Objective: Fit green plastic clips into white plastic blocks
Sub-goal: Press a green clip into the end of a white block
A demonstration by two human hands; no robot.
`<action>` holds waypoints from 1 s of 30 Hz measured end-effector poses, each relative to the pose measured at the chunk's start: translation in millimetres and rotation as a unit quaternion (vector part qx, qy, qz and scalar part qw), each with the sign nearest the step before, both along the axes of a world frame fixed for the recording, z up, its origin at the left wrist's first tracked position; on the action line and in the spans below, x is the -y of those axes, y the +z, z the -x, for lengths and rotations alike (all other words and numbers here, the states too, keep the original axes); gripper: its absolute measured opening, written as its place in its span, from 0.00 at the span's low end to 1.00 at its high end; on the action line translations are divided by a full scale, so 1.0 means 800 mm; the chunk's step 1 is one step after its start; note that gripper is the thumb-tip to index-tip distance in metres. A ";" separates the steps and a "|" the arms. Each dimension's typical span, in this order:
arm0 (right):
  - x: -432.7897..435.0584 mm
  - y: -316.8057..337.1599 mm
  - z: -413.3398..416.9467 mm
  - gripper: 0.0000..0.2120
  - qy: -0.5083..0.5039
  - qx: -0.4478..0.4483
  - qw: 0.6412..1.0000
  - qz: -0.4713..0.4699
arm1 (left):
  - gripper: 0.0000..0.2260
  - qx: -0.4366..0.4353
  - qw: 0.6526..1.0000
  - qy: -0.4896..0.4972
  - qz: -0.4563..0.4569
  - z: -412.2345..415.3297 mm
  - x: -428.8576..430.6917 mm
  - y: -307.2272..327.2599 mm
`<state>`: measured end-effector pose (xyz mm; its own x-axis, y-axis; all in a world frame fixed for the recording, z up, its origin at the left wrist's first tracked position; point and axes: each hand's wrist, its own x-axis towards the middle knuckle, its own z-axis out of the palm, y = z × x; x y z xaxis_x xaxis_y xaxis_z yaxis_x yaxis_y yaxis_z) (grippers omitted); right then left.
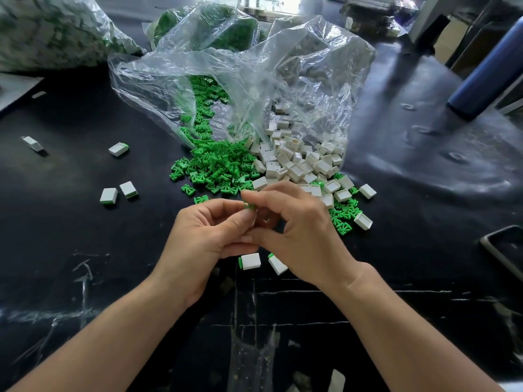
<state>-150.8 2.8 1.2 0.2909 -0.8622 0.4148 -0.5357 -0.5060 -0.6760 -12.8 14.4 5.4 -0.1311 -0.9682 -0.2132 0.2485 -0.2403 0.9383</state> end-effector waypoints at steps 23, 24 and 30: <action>-0.007 -0.002 -0.011 0.22 -0.010 -0.086 0.995 0.054 | 0.05 -0.036 0.998 0.023 -0.041 0.001 -0.004 0.005; -0.008 -0.002 -0.012 0.22 -0.006 -0.089 0.995 0.053 | 0.05 -0.031 0.998 0.018 -0.044 0.001 -0.004 0.005; -0.009 -0.003 -0.016 0.23 0.009 -0.110 0.992 0.061 | 0.08 0.007 0.999 0.006 -0.036 -0.001 -0.003 0.004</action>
<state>-138.2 10.0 -0.8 0.4001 -0.8039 0.4400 -0.6540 -0.5868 -0.4774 -12.2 17.0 8.4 -0.1166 -0.9518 -0.2837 0.2378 -0.3041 0.9225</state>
